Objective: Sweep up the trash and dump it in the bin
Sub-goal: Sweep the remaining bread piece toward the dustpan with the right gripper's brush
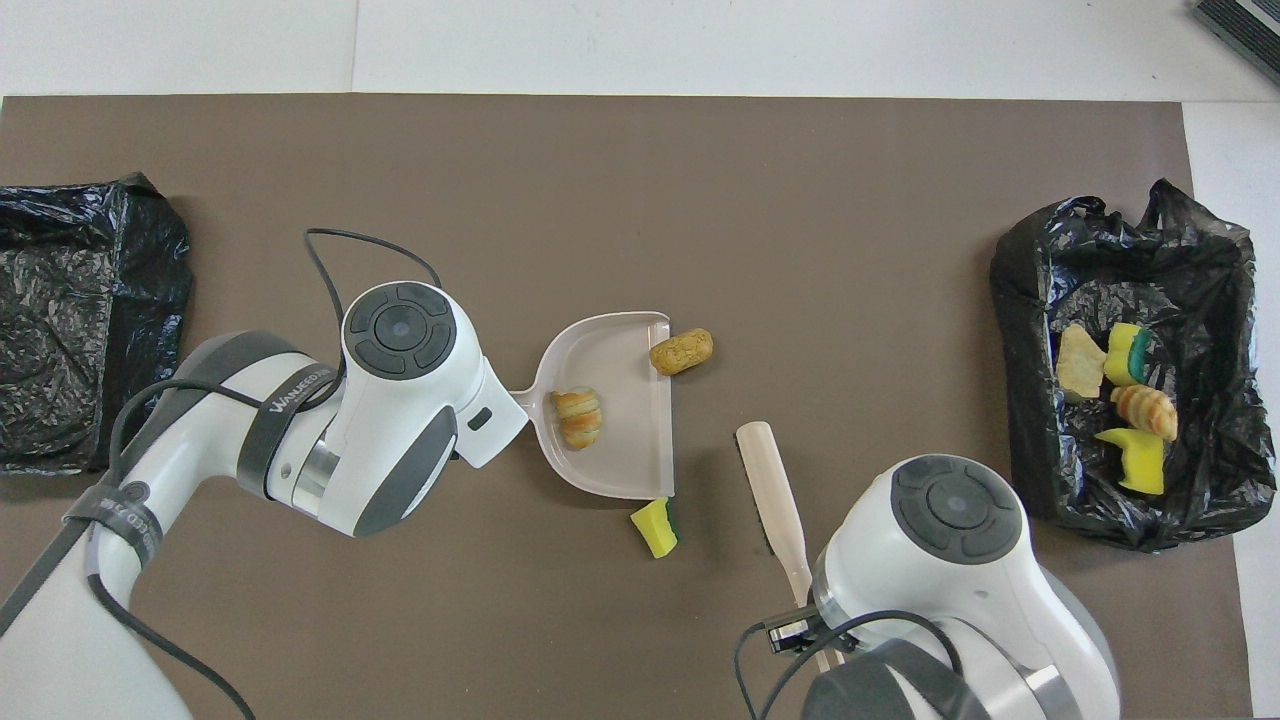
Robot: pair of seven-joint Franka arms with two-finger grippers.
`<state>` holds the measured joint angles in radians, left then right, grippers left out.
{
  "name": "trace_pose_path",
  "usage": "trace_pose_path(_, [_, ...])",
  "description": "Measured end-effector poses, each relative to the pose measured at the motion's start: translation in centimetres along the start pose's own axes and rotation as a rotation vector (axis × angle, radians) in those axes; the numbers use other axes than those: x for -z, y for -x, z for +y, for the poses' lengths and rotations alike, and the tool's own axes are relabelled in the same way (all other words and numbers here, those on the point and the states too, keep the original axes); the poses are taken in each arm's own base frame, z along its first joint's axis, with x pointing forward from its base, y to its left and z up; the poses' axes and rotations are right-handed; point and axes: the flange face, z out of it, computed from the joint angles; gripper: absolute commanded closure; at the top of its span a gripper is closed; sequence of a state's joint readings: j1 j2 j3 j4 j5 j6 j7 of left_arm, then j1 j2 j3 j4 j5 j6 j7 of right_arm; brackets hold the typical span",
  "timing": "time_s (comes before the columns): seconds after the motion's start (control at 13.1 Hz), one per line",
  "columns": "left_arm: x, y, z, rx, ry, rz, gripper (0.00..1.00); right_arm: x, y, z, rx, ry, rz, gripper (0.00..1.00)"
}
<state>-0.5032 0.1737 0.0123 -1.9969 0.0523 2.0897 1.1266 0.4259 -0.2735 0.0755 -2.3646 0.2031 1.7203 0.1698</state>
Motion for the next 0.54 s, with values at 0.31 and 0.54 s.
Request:
trace_pose_path(0.31, [-0.3, 0.2, -0.3, -0.015, -0.003, 0.079, 1.0, 0.8, -4.0, 5.0, 0.062, 0.025, 0.127, 1.0])
trace_pose_path(0.54, [-0.6, 2.3, -1.3, -0.013, -0.006, 0.14, 1.0, 1.2, -8.8, 5.4, 0.062, 0.033, 0.161, 1.0])
